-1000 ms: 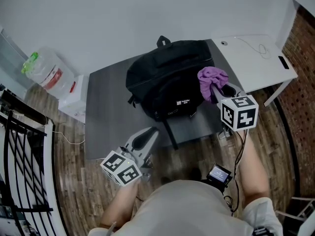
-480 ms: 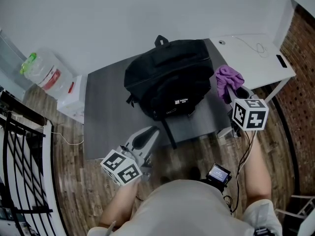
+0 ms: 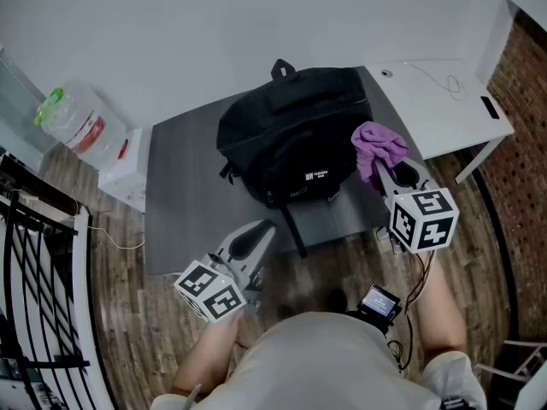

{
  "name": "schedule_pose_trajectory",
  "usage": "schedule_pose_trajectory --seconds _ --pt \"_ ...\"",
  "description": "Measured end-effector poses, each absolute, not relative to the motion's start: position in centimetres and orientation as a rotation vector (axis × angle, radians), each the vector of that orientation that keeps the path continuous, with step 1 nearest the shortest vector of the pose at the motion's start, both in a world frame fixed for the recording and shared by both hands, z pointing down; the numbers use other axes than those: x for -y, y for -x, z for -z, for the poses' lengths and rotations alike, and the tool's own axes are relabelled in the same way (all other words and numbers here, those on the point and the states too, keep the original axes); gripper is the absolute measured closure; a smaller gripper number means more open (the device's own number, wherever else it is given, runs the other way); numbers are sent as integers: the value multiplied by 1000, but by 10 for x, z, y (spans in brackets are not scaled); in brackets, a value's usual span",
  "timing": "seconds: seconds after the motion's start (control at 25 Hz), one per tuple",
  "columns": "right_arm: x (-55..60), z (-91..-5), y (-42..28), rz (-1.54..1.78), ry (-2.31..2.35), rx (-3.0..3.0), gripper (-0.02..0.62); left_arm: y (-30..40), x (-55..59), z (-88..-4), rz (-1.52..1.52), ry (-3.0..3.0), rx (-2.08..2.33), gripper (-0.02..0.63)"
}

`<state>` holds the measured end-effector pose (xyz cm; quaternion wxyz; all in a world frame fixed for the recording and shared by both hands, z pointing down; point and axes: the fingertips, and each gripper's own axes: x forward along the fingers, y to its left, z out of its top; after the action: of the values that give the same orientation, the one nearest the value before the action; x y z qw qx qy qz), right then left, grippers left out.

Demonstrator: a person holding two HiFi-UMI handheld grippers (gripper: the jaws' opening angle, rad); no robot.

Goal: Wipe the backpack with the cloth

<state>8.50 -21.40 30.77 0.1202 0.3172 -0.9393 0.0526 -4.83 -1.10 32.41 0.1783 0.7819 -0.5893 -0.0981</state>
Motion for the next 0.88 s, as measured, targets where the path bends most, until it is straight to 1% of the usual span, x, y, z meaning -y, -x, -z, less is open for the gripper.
schedule_pose_trajectory --seconds 0.56,0.72,0.88 --pt "78 -317 56 -15 -243 2874 517 67 -6 -327 304 -2149 1738 549" --pt "58 -333 81 17 -143 2832 517 73 -12 -329 312 -2130 1759 549" --pt "67 -356 89 72 -170 2746 517 76 -15 -329 315 -2122 1766 549"
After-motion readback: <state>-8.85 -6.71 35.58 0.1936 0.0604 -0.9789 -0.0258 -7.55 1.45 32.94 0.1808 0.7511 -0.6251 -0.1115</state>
